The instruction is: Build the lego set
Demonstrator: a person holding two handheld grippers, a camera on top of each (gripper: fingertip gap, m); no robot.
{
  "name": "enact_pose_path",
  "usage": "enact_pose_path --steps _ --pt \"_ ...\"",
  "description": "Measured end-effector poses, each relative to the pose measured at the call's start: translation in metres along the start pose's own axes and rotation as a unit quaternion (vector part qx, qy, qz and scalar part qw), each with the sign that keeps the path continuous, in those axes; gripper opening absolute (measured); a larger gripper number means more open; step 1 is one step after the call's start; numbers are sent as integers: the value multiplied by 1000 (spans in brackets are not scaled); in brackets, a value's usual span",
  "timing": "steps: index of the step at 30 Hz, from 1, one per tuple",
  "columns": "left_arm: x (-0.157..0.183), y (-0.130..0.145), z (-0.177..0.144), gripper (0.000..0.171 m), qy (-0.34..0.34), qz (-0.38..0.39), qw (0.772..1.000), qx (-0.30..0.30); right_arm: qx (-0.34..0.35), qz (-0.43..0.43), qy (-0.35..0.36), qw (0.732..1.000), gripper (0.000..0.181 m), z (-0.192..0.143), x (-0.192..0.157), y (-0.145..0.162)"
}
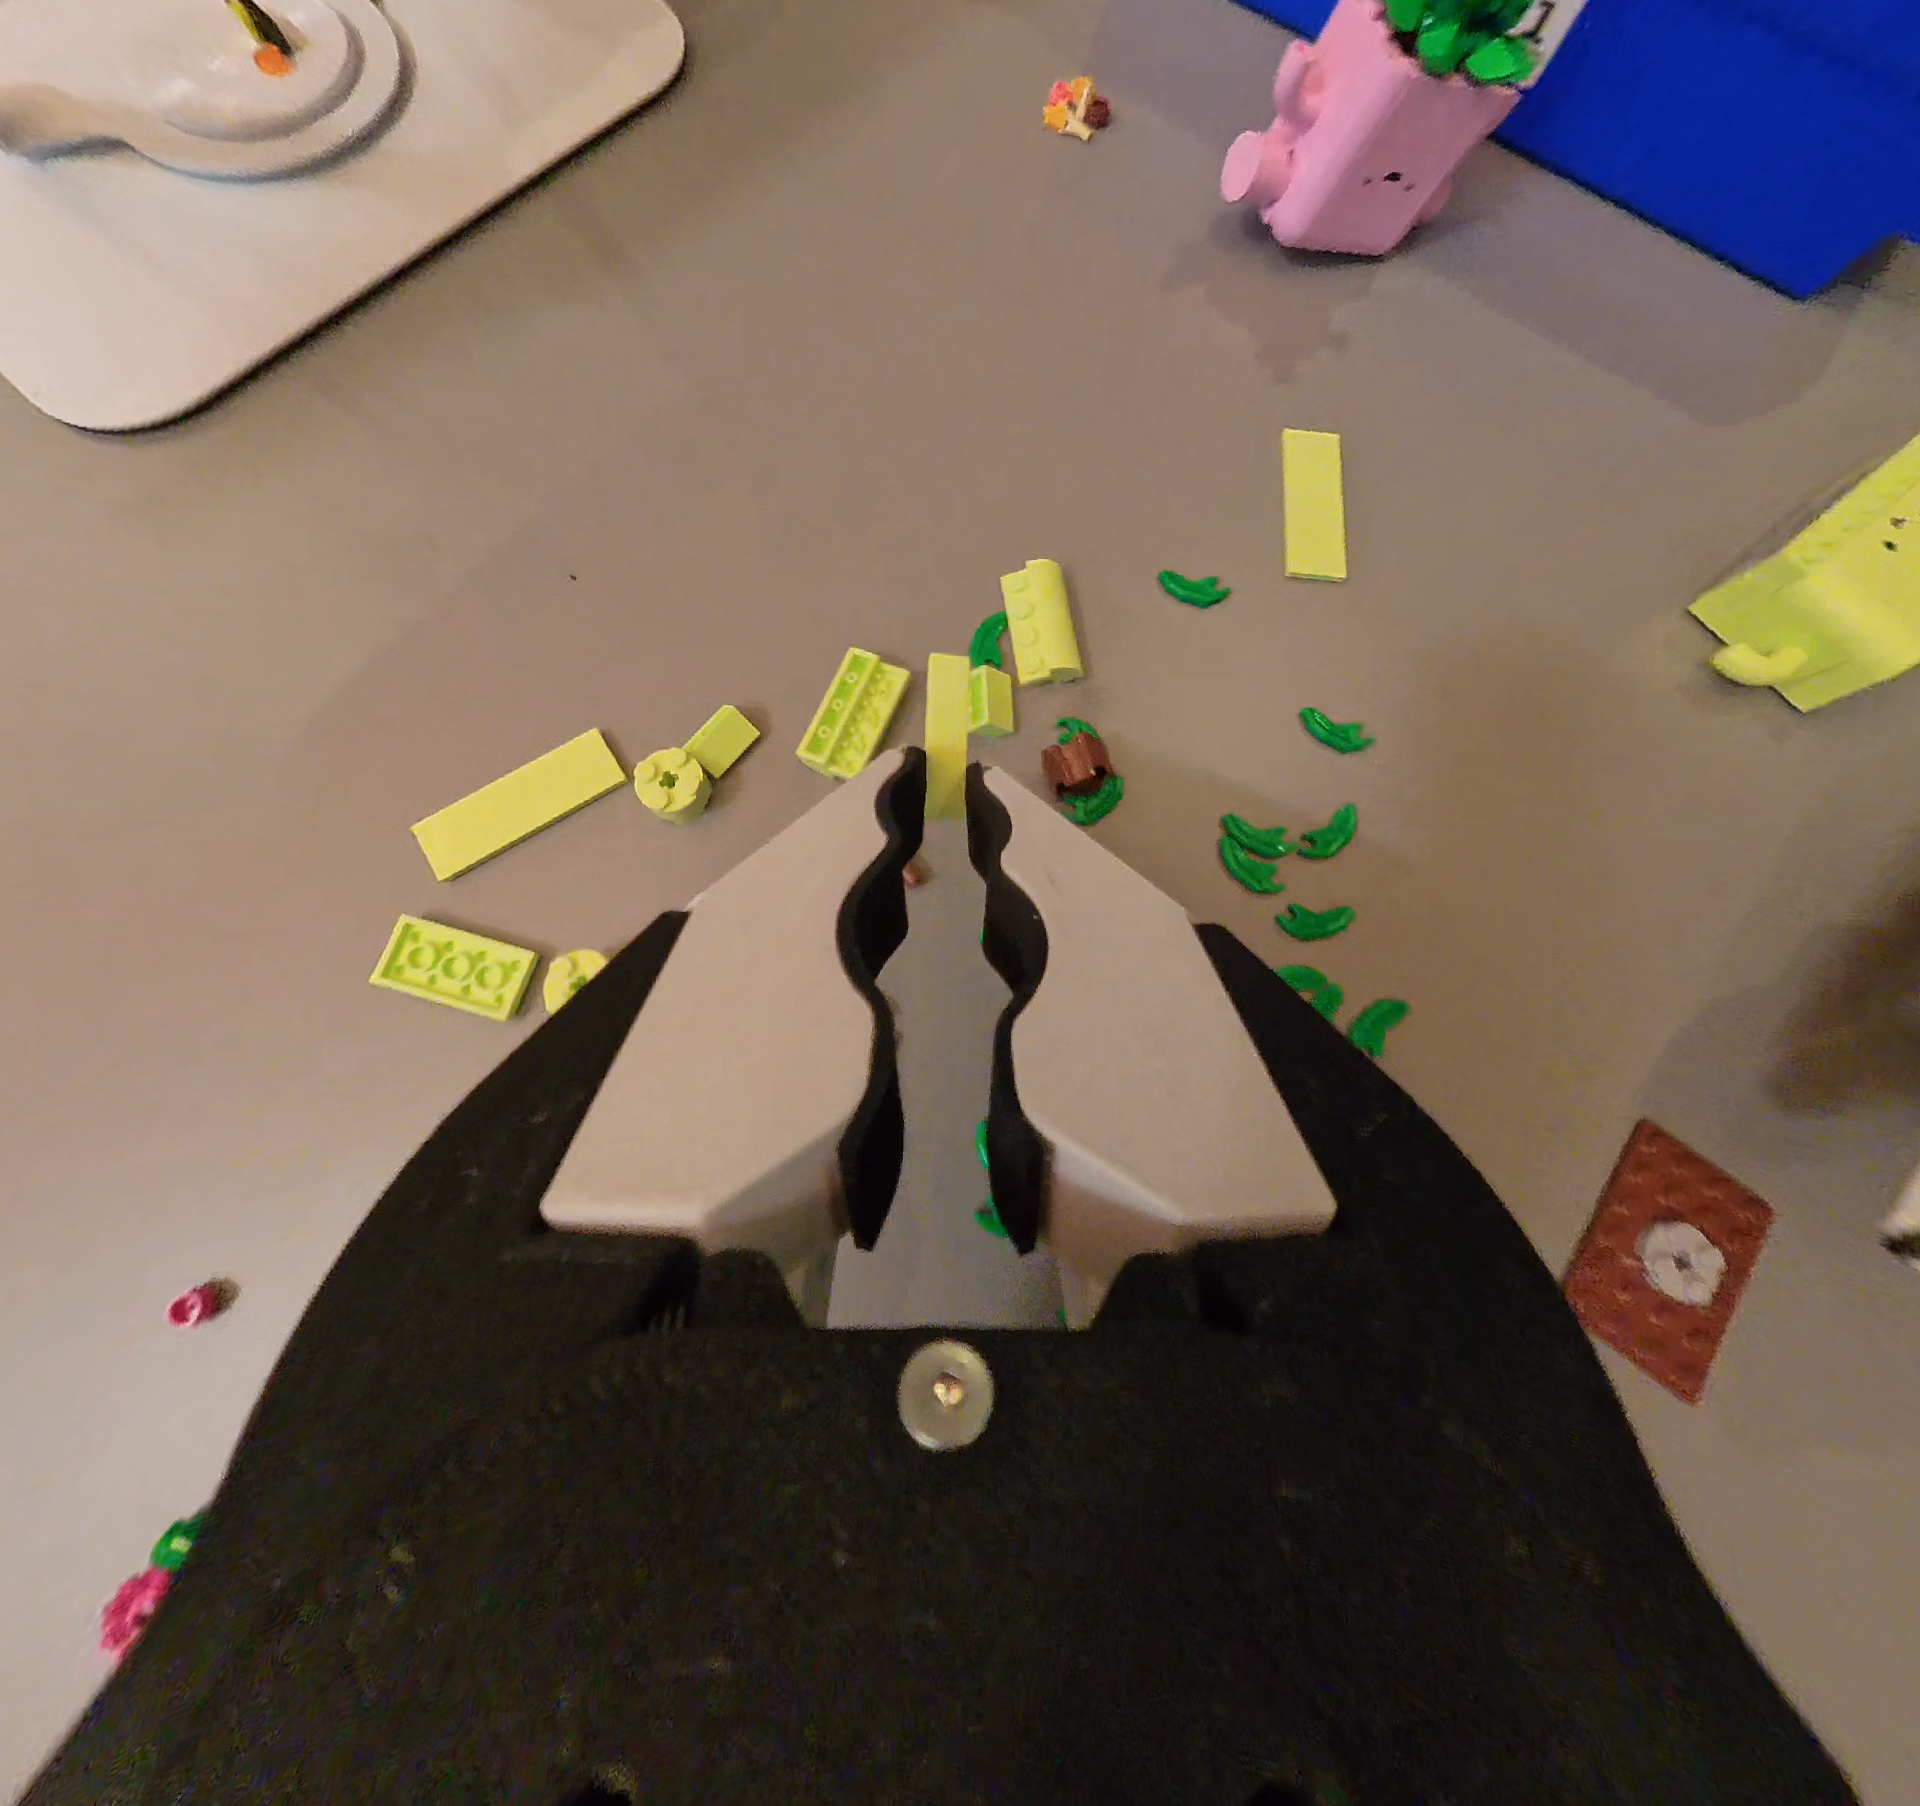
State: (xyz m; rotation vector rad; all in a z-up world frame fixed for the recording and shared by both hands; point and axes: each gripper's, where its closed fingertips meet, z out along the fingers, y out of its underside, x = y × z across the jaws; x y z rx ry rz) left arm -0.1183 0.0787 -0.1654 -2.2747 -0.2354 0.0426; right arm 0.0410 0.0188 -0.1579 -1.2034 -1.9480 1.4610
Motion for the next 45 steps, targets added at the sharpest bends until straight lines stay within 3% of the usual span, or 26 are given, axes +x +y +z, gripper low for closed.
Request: enact_pose_path --steps 4,11,16,23,28,31,42,45 --pt "18 8 -24 5 10 20 1000 5 -2 -1 2 1000 0 1 0 1" --pt "74 36 -57 5 84 14 996 23 -6 -3 6 1000 0 1 1 1" --pt "85 58 -66 5 73 17 997 14 -10 -6 10 1000 0 2 1 3" --pt "65 95 -77 5 42 -16 999 -11 -14 -10 14 1000 0 3 2 4" --pt "1 113 -96 5 -66 -53 996 -11 -17 -13 15 1000 0 4 1 4" --pt "-18 121 -103 5 -68 -92 993 1 -19 -15 15 1000 0 4 1 5" --pt "-12 122 -83 6 -36 -115 993 3 -21 -15 10 1000 0 5 -1 5" --pt "-16 121 -84 17 -51 -110 993 8 -20 -16 10 1000 0 5 -1 5"
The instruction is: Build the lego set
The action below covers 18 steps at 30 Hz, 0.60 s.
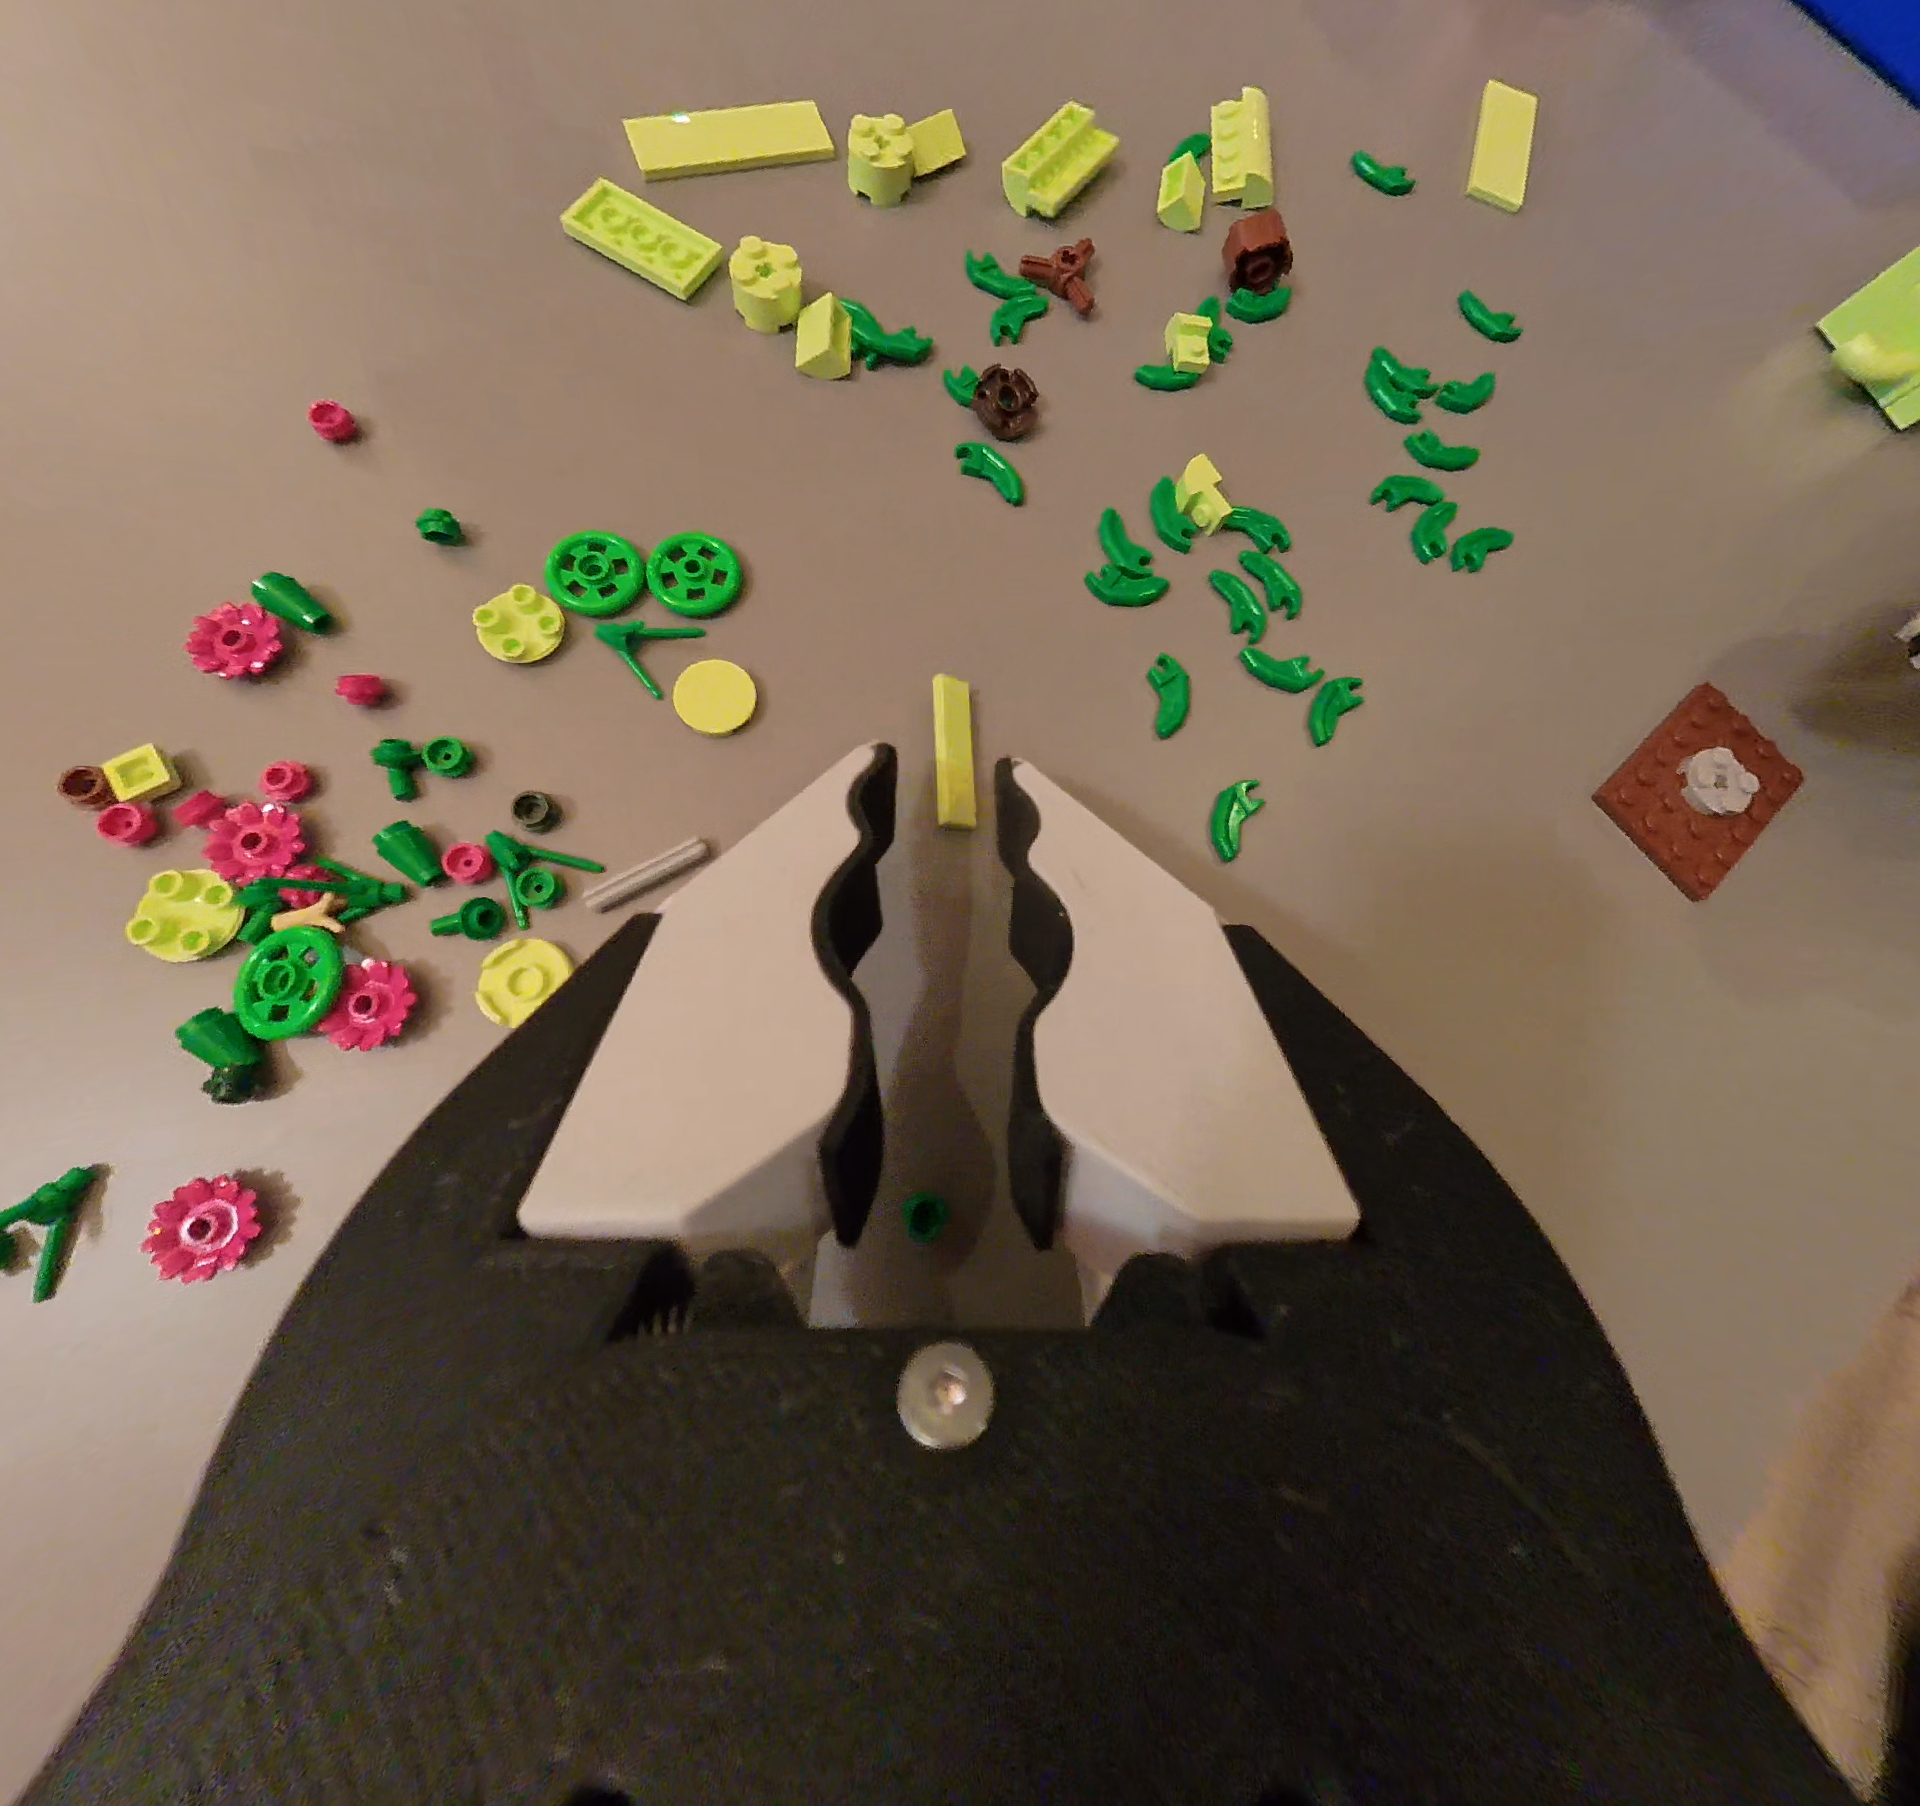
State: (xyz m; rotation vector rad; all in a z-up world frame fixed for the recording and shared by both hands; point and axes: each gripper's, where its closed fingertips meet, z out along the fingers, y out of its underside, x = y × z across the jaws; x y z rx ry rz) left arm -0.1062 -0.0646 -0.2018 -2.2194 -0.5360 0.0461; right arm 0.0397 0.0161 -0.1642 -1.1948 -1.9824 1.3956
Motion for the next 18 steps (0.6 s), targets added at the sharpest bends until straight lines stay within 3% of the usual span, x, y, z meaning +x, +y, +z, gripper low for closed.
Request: enact_pose_path --steps 18 --pt "-61 -11 -47 16 -81 -44 990 105 1 1 -2 1000 0 0 0 0"
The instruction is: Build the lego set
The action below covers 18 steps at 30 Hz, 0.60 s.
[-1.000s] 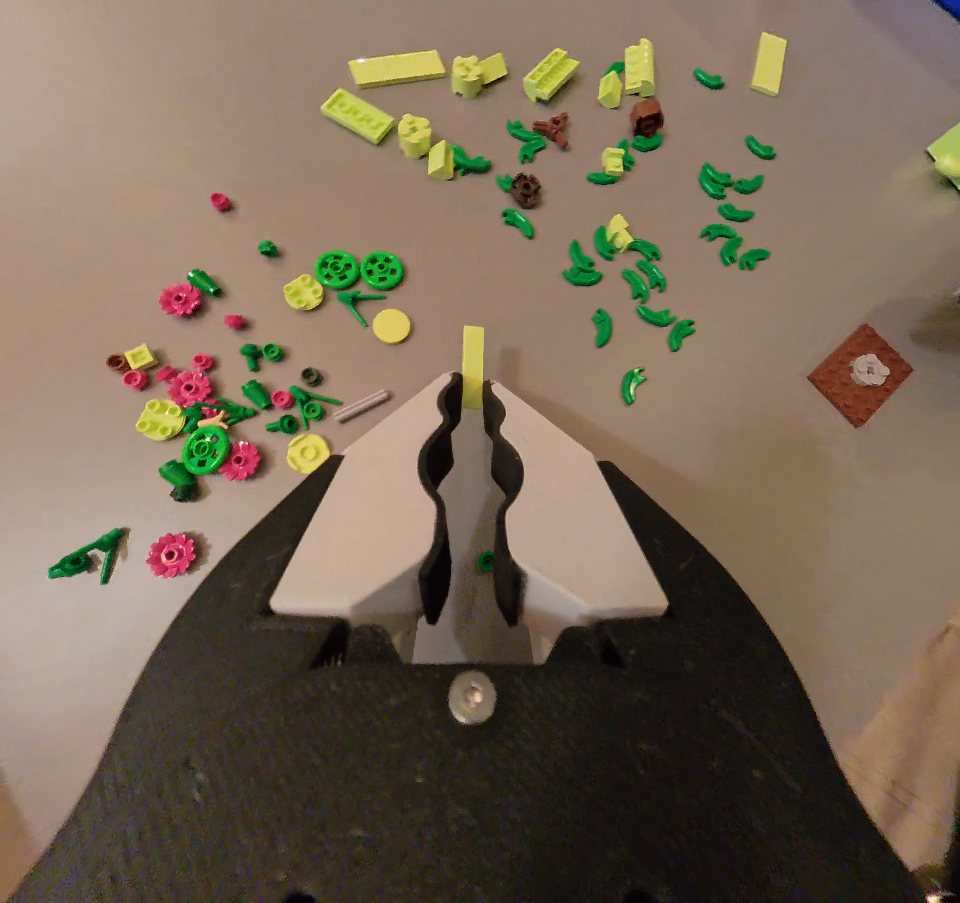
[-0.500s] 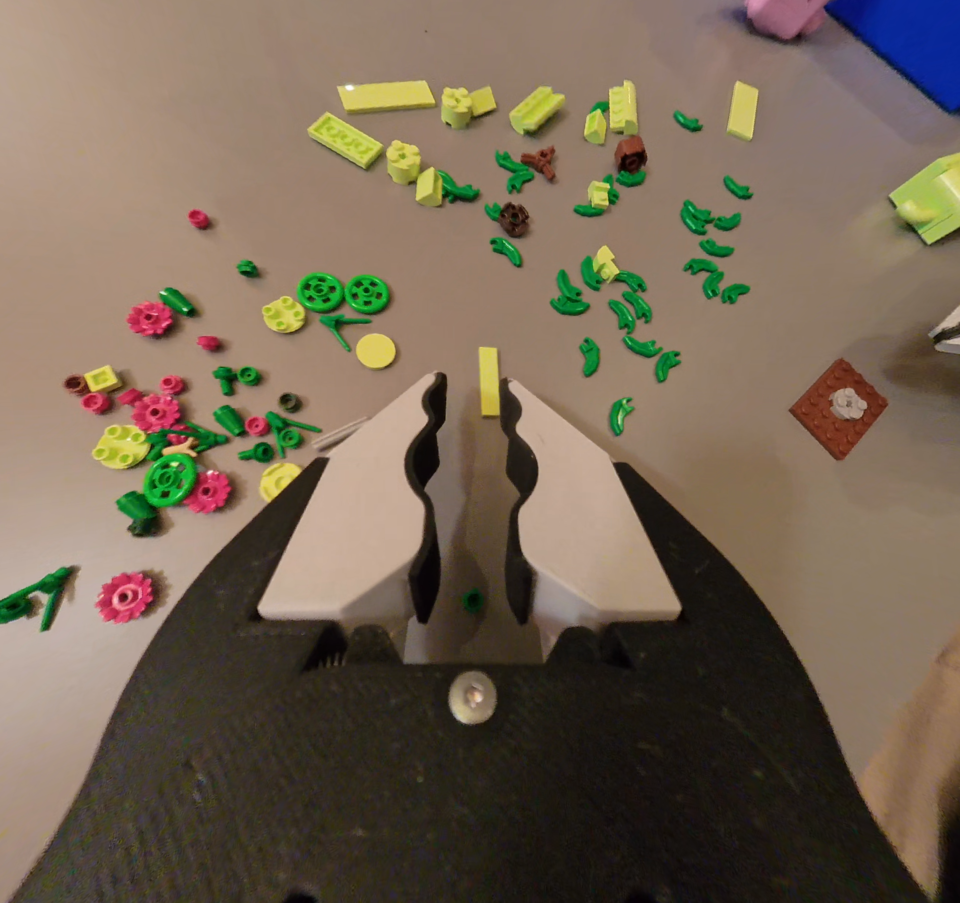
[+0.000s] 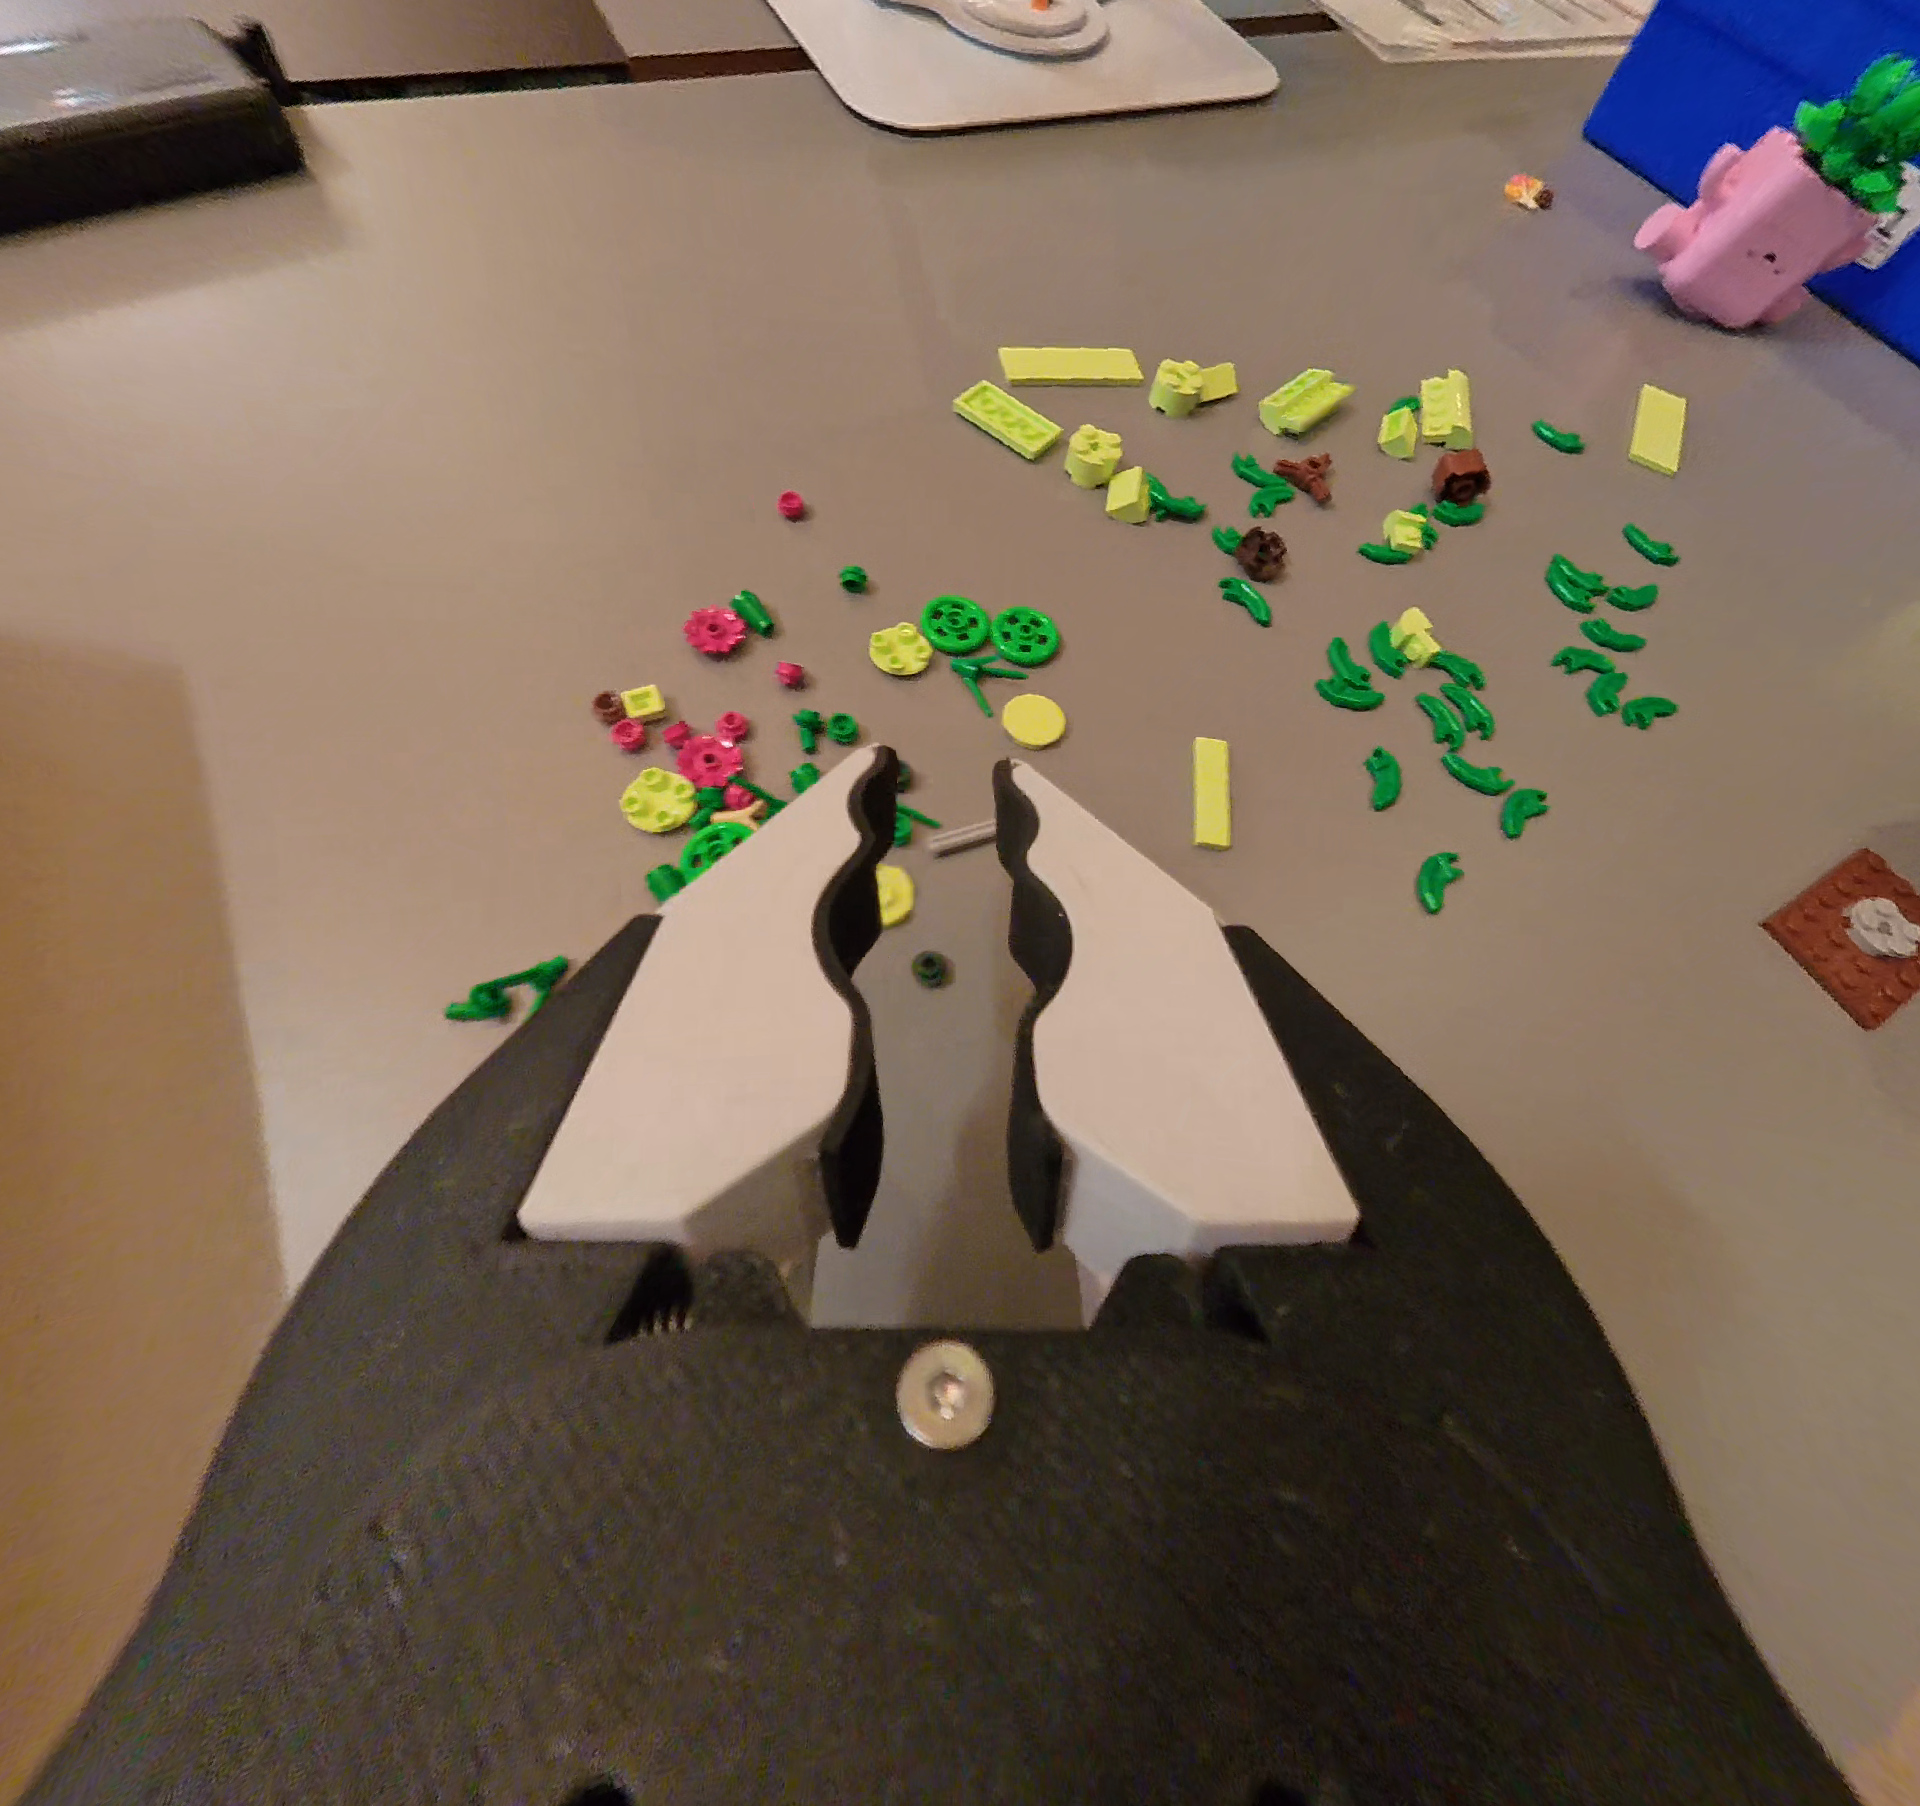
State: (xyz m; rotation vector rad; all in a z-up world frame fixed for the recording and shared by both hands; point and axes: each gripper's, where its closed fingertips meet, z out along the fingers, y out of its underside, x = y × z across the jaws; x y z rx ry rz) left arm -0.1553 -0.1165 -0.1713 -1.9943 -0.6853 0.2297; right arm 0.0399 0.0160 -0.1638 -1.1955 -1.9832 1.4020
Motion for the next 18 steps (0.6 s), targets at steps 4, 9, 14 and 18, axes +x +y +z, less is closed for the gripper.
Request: enact_pose_path --steps 4,9,14,18 --pt "-31 0 -9 27 -76 4 997 4 2 -1 0 1000 0 0 0 -1" --pt "-49 9 -13 46 -92 1 996 -9 0 -1 -2 1000 0 0 -1 0" --pt "-66 8 -24 46 -103 -20 994 10 2 -2 -2 1000 0 -1 -1 -1" --pt "-80 3 -37 40 -113 -45 992 41 2 -3 -3 1000 0 -1 -1 0"
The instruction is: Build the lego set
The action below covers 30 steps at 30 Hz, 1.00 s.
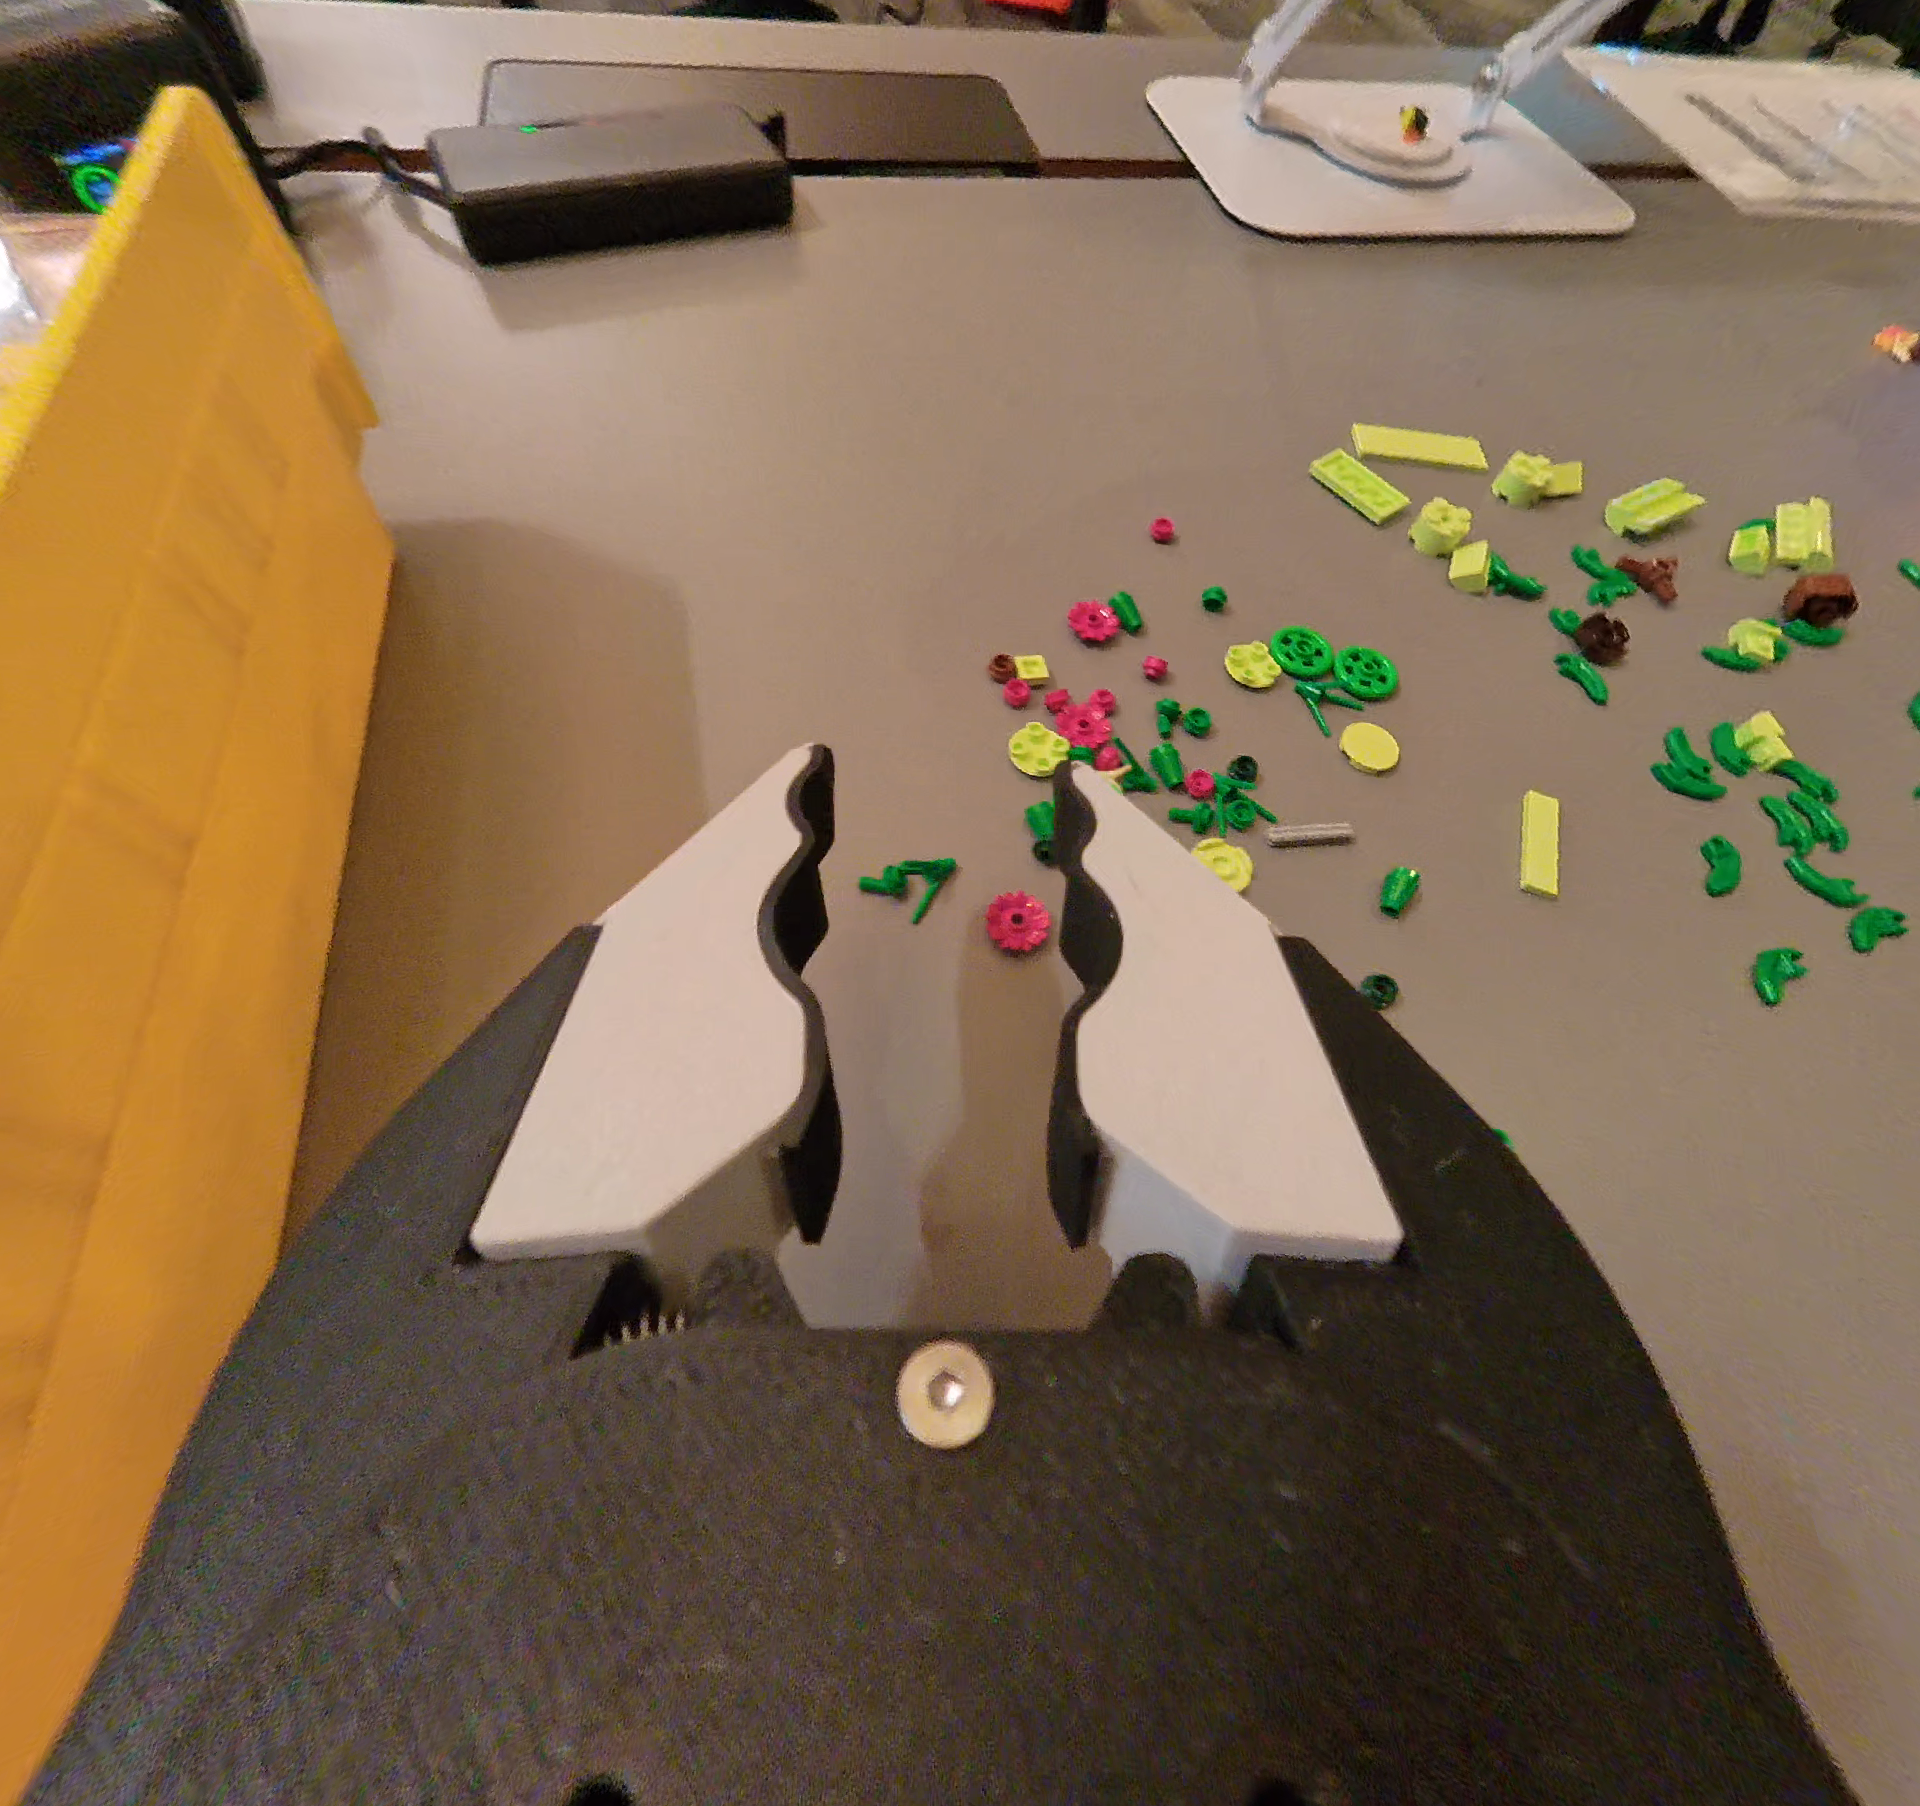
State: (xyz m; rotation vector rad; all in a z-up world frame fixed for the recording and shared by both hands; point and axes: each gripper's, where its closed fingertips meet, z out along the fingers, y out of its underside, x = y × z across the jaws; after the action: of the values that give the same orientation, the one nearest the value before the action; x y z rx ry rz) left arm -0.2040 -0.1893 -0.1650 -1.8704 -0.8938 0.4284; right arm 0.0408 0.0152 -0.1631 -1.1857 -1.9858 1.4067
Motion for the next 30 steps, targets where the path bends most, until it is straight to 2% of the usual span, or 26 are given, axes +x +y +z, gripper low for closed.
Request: enact_pose_path --steps 3,9,11,13,21,25,30 --pt "-5 -1 -2 24 -6 -9 1000 7 0 -1 0 1000 0 0 0 0" --pt "6 6 3 14 6 13 1000 -12 -1 -2 0 1000 0 0 -1 0" --pt "20 4 4 14 31 25 999 -9 -2 -3 0 1000 0 0 -1 0" --pt "49 2 4 13 84 41 996 -6 -3 -3 0 1000 0 1 -1 1" --pt "142 25 14 16 178 159 969 -70 -6 -3 1 1000 0 1 0 2" --pt "154 36 19 15 180 189 961 -91 -6 -4 1 1000 0 1 -1 2" --pt "155 36 18 12 185 184 962 -88 -7 -3 0 1000 0 2 -1 2"
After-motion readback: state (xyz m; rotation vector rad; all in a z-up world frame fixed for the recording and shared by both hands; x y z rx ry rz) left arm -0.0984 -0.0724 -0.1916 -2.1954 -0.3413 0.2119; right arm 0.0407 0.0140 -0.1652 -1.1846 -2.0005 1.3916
